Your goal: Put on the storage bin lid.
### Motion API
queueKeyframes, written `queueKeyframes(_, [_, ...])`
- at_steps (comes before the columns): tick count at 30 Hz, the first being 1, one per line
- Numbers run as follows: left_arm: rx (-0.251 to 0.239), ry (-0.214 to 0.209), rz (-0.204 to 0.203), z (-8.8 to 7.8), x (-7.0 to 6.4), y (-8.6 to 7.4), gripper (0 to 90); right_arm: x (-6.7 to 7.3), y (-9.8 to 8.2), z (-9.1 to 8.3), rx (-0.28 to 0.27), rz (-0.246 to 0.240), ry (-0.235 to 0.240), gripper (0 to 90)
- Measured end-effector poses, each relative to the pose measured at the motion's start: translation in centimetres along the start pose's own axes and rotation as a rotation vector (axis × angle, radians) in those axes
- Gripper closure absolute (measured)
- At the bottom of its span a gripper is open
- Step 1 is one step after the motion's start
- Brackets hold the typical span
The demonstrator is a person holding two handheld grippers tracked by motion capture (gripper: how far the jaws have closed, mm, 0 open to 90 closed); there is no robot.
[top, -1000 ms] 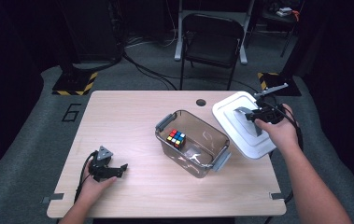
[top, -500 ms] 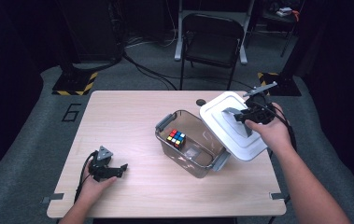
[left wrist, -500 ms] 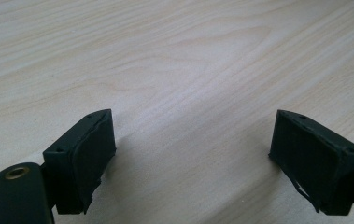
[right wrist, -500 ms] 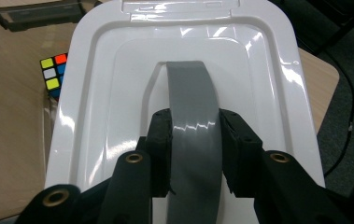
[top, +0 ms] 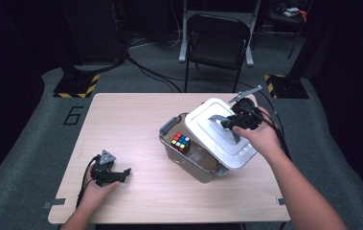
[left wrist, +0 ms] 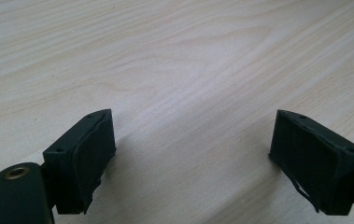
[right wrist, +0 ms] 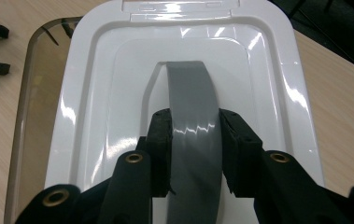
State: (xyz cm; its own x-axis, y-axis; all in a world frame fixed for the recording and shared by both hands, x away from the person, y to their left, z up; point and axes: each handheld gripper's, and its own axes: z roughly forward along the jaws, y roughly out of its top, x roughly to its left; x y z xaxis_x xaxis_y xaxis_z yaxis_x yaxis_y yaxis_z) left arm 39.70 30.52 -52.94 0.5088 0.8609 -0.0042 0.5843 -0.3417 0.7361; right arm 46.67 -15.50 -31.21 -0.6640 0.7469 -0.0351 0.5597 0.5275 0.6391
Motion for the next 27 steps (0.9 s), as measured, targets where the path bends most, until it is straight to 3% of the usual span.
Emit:
queueKeyframes(15, [-0.001,0.0,-0.001,0.0,0.0,0.0,13.9,3.0,1.7,3.4,0.012,-0.017,0.086,67.1])
queueKeyframes(27, [0.0,0.0,0.0,0.0,0.0,0.0,13.9,4.2,2.4,5.8,0.036,-0.061,0.129,67.1])
